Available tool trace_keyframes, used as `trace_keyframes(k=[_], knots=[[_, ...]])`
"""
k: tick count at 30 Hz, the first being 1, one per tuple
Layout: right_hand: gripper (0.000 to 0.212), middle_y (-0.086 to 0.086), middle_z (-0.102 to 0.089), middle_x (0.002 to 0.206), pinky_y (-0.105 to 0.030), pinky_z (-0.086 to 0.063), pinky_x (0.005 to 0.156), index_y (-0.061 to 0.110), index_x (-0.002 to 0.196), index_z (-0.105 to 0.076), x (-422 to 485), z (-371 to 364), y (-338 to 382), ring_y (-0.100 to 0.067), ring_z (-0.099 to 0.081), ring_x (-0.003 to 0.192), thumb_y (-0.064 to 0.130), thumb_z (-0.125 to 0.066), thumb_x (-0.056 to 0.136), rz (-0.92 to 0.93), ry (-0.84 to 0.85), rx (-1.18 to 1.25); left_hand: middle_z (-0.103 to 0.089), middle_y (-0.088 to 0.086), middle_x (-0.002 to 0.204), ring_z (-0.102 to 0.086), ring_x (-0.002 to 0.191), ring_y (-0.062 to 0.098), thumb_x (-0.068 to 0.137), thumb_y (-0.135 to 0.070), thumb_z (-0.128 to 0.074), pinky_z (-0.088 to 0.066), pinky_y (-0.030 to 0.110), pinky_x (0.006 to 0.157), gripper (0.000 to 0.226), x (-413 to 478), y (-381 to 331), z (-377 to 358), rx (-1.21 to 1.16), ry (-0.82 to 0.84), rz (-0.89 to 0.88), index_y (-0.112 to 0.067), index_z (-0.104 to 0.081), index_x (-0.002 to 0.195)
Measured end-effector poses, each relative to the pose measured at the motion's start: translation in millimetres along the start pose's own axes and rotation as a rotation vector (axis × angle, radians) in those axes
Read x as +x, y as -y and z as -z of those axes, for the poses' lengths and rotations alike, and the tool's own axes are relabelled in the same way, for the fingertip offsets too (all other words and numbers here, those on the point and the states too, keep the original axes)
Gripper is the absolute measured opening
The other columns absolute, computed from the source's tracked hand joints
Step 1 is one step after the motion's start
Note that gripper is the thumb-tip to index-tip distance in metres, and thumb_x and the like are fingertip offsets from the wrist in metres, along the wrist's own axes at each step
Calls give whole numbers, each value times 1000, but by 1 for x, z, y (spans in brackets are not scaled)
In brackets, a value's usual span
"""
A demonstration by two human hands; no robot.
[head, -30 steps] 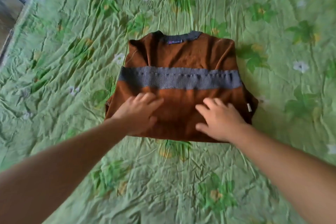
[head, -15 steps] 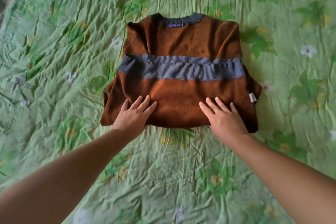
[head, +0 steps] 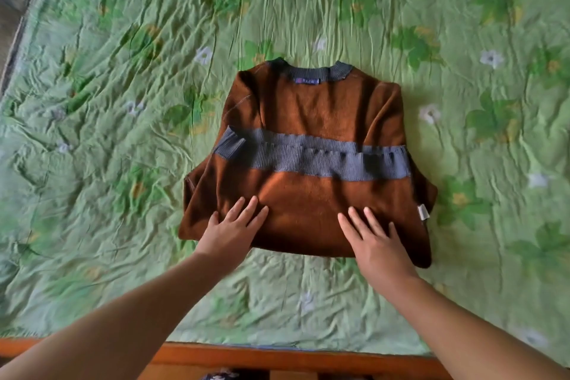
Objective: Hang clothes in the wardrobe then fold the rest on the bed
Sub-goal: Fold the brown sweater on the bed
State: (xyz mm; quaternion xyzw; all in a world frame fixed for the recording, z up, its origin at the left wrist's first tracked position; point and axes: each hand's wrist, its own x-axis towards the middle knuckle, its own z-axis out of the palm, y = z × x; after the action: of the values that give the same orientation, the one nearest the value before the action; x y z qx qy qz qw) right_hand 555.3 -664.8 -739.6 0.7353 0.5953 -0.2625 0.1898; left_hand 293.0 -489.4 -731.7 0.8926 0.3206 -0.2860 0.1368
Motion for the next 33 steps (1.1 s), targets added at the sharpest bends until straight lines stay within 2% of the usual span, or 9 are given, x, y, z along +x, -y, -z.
trace_keyframes(k=[4, 7, 11, 15, 20, 24, 26, 28, 33], knots=[[77, 2, 7, 171, -63, -18, 119, 32, 161, 5, 2, 0, -4, -27, 4, 157, 52, -38, 101, 30, 25, 17, -1, -4, 167, -8, 153, 22, 84, -84, -29, -38, 52, 105, 93, 6, 13, 6, 55, -16, -44, -40, 10, 157], [91, 3, -11, 169, -60, -16, 118, 34, 161, -10, 9, 12, -13, -26, -13, 154, 86, -9, 86, 56, 5, 12, -24, -2, 158, -23, 146, 24, 81, -89, -16, -36, 55, 106, 89, 23, 31, 18, 0, -165, 22, -45, -1, 157], [73, -6, -53, 132, -50, -42, 94, 21, 145, -52, 27, 29, -24, -31, -53, 118, 70, -39, 92, -15, -292, -1, -31, 8, 152, -31, 140, 32, 93, -71, -33, -35, 56, 107, 81, 51, 57, 33, -91, -220, 309, -28, -15, 159], [68, -13, -50, 126, -51, -45, 89, 18, 135, -56, 71, 59, -37, -36, -51, 112, 55, -74, 81, -34, -481, 62, -33, 12, 147, -33, 135, 34, 86, -68, -54, -31, 56, 107, 87, 90, 45, 64, -73, -346, 279, -28, -21, 156], [96, -9, -37, 155, -58, -25, 116, 28, 158, -19, 137, 105, -43, -33, -32, 145, 64, -67, 83, 9, -228, 77, -34, 4, 153, -30, 144, 29, 75, -70, -70, -20, 60, 118, 104, 153, 9, 108, -3, -218, -77, -35, -15, 157], [73, -3, -60, 135, -54, -37, 105, 25, 138, -42, 155, 127, -42, -31, -55, 125, 63, -70, 83, 25, -84, 26, -62, -4, 114, -64, 92, 17, 71, -56, -84, -55, 36, 82, 82, 176, 6, 125, -177, 73, -129, -27, -43, 136], [60, 0, -63, 129, -50, -43, 103, 25, 131, -51, 152, 130, -40, -29, -61, 118, 59, -70, 85, 68, 62, 141, -64, -8, 91, -61, 72, 9, 72, -46, -86, -50, 23, 61, 56, 176, 10, 126, -229, 207, -142, -25, -57, 115], [52, 2, -63, 126, -42, -50, 94, 26, 130, -55, 140, 128, -37, -26, -62, 113, 51, -71, 87, 116, 157, 272, -63, -10, 86, -63, 72, 9, 77, -37, -84, -53, 23, 63, 29, 171, 13, 125, -275, 292, -167, -32, -63, 96], [42, -2, -45, 130, -38, -54, 87, 23, 130, -56, 106, 106, -27, -24, -49, 122, 38, -68, 93, 265, -132, 154, -52, -15, 94, -58, 78, 7, 87, -34, -64, -48, 28, 65, 18, 144, 14, 101, -244, 39, -355, -43, -50, 93]])
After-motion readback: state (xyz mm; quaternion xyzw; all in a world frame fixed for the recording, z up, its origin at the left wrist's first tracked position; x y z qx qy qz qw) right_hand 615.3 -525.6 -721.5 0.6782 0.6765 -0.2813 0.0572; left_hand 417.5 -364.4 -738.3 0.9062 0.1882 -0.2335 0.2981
